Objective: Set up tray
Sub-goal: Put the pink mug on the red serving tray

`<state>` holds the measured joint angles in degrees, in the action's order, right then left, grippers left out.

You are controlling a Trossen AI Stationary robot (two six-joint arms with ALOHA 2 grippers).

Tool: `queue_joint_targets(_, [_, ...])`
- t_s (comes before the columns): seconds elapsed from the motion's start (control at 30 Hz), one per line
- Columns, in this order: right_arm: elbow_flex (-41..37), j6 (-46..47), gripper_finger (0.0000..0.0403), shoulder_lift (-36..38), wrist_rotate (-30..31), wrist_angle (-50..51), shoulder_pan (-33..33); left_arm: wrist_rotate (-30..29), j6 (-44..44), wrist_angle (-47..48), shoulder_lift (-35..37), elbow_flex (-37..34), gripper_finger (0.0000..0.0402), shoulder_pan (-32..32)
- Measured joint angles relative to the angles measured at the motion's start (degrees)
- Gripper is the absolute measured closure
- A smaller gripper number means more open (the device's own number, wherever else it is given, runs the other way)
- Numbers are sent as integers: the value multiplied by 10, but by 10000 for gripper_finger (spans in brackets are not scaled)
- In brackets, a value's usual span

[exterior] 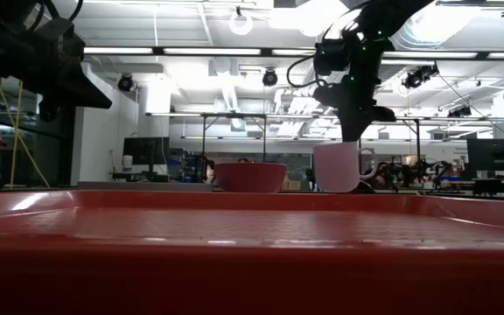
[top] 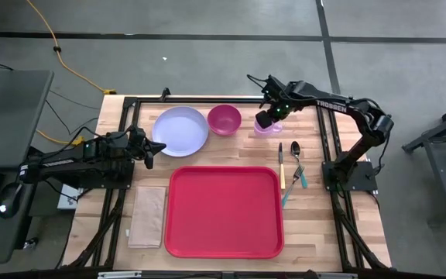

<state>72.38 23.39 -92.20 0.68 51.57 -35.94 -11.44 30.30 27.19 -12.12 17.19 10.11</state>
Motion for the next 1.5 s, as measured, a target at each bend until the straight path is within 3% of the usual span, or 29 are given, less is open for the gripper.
queue_joint_targets(0.7, [2,84,403,0,-52,-18,130,0,0,5,0,0,357,0])
queue_joint_targets(1.2, [151,88,403,0,7,13,212,17,1,36,0,0,357,0])
queue_joint_targets(1.5, [176,107,403,0,5,9,251,20,1,45,0,0,357,0])
